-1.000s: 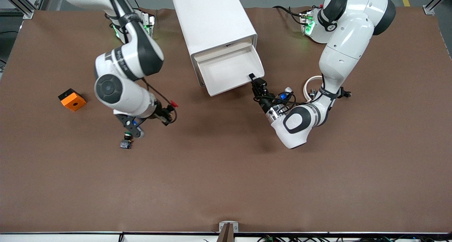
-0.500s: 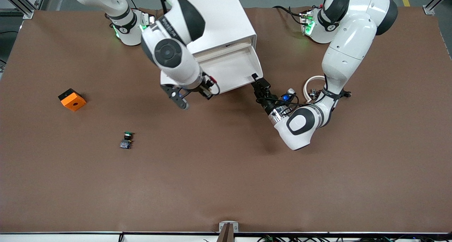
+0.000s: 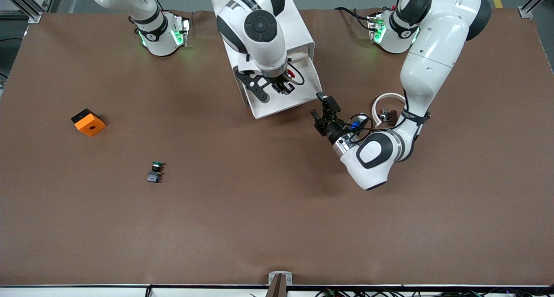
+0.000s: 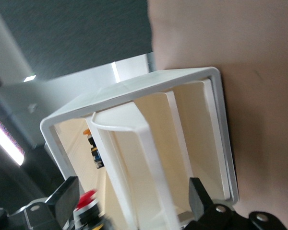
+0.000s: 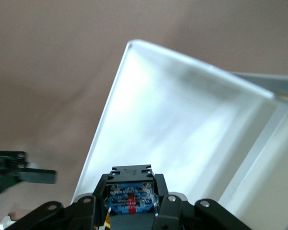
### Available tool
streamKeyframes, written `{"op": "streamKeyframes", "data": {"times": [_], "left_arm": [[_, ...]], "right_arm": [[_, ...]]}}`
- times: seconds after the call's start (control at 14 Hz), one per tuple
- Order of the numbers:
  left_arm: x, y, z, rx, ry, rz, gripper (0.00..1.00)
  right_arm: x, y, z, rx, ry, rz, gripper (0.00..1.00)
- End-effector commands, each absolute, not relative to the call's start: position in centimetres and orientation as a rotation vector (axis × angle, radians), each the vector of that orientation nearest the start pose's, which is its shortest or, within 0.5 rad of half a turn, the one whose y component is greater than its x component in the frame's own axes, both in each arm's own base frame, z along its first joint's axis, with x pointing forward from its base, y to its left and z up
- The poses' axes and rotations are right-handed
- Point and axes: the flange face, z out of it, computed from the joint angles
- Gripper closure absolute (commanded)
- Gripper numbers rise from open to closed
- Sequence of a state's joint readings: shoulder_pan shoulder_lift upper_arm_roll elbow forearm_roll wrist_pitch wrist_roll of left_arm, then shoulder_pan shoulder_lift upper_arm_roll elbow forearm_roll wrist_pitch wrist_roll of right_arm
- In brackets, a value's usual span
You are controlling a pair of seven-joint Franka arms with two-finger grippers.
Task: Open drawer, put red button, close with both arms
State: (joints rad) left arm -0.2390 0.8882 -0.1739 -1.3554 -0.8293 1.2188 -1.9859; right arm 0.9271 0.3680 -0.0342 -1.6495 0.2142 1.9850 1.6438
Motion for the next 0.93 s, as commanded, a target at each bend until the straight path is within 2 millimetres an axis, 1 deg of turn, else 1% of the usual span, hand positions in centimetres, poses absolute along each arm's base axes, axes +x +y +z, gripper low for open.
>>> {"op": "streamKeyframes", "data": {"times": [0.0, 0.07, 0.14, 0.21, 0.29, 0.36, 0.43, 0.57, 0.71, 0.86], "left_arm": [[57.0, -31.8, 25.7, 2.039, 1.974, -2.035, 0.00], [57.8, -31.7, 27.0, 2.087, 1.890, -1.974, 0.00], [58.8, -31.8, 28.5, 2.128, 1.841, -1.885, 0.00], [59.5, -31.8, 29.5, 2.154, 1.811, -1.812, 0.00], [60.2, -31.9, 30.1, 2.189, 1.761, -1.736, 0.00], [60.7, -31.9, 31.2, 2.244, 1.704, -1.626, 0.00], [61.0, -31.8, 32.2, 2.315, 1.646, -1.507, 0.00], [61.8, -31.6, 33.9, 2.403, 1.521, -1.330, 0.00], [62.3, -31.7, 35.9, 2.474, 1.413, -1.166, 0.00], [62.7, -31.9, 36.7, 2.554, 1.331, -1.010, 0.00]], "right_arm": [[38.8, 53.0, 38.7, -2.813, 1.310, 0.210, 1.00], [38.2, 53.8, 37.5, -2.811, 1.323, 0.192, 1.00], [38.3, 54.2, 37.0, -2.789, 1.346, 0.176, 1.00], [38.2, 54.6, 36.3, -2.779, 1.356, 0.165, 1.00], [37.6, 55.2, 35.9, -2.777, 1.357, 0.159, 1.00], [37.6, 55.5, 35.4, -2.772, 1.359, 0.143, 1.00], [37.6, 55.7, 35.1, -2.764, 1.364, 0.128, 1.00], [37.4, 56.1, 34.3, -2.772, 1.351, 0.112, 1.00], [37.6, 56.4, 34.3, -2.754, 1.338, 0.093, 1.00], [37.3, 56.6, 33.9, -2.762, 1.333, 0.092, 1.00]]}}
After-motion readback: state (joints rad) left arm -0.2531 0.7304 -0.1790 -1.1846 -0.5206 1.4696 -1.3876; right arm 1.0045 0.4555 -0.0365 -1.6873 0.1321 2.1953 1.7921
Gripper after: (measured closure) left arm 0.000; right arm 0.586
